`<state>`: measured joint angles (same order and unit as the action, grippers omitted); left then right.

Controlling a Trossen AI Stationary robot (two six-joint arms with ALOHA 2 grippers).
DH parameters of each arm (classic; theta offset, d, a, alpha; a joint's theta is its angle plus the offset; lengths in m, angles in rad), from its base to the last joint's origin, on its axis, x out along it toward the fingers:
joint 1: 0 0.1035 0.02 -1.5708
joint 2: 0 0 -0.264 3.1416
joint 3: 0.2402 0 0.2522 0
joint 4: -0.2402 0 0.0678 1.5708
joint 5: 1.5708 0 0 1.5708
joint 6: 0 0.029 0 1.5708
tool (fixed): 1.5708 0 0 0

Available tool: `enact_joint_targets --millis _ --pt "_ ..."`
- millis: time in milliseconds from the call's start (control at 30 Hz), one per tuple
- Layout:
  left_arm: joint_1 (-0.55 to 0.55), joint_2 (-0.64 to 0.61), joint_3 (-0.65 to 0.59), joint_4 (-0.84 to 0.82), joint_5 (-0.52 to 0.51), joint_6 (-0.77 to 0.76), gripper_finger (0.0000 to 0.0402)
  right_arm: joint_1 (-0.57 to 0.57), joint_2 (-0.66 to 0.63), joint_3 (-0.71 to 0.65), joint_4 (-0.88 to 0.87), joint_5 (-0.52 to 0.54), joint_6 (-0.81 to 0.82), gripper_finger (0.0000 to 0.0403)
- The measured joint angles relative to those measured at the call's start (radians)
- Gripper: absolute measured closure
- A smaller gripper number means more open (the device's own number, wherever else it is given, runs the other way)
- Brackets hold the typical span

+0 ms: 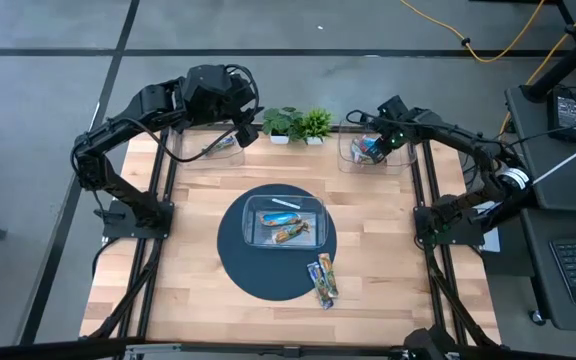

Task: Pick and place Granola Bars by type
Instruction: Put the yellow granola bar into the bottom transparent bin

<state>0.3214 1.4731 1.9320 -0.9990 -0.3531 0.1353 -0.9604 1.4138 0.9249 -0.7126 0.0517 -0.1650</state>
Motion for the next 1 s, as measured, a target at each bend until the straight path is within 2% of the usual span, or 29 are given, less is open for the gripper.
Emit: enact_joint_targets --millis 233,467,567,733,1000 --pt "0.0 0.0 0.0 0.0 0.0 0.021 0.0258 0.019 -0.074 0.0 -0.1 -0.014 -0.002 0.0289" --pt "0.0 0.0 0.0 -0.014 0.0 0.067 0.0258 0.128 -0.156 0.0 -0.146 -0.156 -0.002 0.0289" --pt "0.0 0.0 0.0 -0.014 0.005 0.07 0.0258 0.227 -0.197 0.0 -0.148 -0.159 -0.027 0.0296" --pt "0.0 -0.001 0.0 -0.014 0.073 0.084 0.0258 0.425 -0.286 0.0 -0.15 -0.16 -0.052 0.0313" --pt "0.0 -0.002 0.0 -0.014 0.148 0.113 0.0258 0.84 -0.433 0.0 -0.189 -0.143 -0.154 0.033"
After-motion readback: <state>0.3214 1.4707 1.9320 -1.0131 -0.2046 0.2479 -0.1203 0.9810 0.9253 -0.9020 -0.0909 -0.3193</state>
